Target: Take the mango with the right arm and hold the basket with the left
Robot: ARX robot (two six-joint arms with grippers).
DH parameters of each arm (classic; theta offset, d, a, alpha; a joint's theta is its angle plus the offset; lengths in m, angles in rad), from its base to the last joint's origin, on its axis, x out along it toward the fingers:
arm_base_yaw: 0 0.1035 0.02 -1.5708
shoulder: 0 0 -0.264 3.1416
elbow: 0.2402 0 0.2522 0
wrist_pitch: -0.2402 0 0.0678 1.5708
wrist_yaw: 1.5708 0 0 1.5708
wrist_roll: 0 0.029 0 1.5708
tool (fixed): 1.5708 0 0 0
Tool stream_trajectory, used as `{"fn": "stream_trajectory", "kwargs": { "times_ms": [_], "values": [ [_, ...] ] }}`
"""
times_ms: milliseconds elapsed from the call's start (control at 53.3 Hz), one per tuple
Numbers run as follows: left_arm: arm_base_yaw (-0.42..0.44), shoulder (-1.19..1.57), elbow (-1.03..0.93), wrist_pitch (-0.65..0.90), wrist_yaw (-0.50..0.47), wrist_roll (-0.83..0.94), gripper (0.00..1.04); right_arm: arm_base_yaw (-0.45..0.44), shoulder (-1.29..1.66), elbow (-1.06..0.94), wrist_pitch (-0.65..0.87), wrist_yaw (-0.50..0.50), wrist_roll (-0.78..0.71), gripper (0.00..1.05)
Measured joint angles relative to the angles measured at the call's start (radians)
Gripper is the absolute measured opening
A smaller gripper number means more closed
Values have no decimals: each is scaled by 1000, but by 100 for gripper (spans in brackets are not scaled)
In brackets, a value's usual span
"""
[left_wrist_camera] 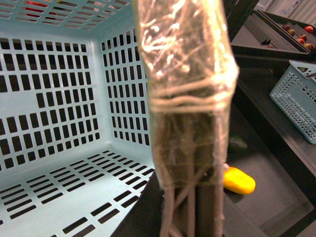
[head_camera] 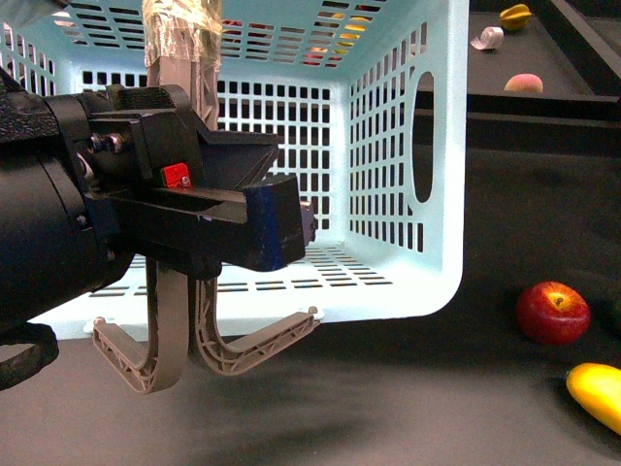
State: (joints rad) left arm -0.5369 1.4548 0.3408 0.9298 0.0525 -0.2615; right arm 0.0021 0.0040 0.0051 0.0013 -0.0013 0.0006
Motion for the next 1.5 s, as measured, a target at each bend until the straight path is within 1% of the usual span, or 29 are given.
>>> {"fn": "stream_trajectory", "kwargs": {
  "times_ms": [1257, 1332, 1369, 1463, 1501],
  "values": [
    [0, 0, 0, 0, 0, 0, 8, 0, 0, 0, 0, 0, 0, 97],
    [0, 0, 0, 0, 0, 0, 8, 26, 45, 26, -80, 112, 53, 97],
    [0, 0, 0, 0, 0, 0, 8, 26, 91, 33, -92, 135, 88, 97],
    [0, 0, 0, 0, 0, 3, 8, -25, 194, 33, -58, 80, 115, 97],
    [0, 0, 0, 0, 0, 4, 8, -60, 248, 33, -22, 44, 116, 97]
  ]
}}
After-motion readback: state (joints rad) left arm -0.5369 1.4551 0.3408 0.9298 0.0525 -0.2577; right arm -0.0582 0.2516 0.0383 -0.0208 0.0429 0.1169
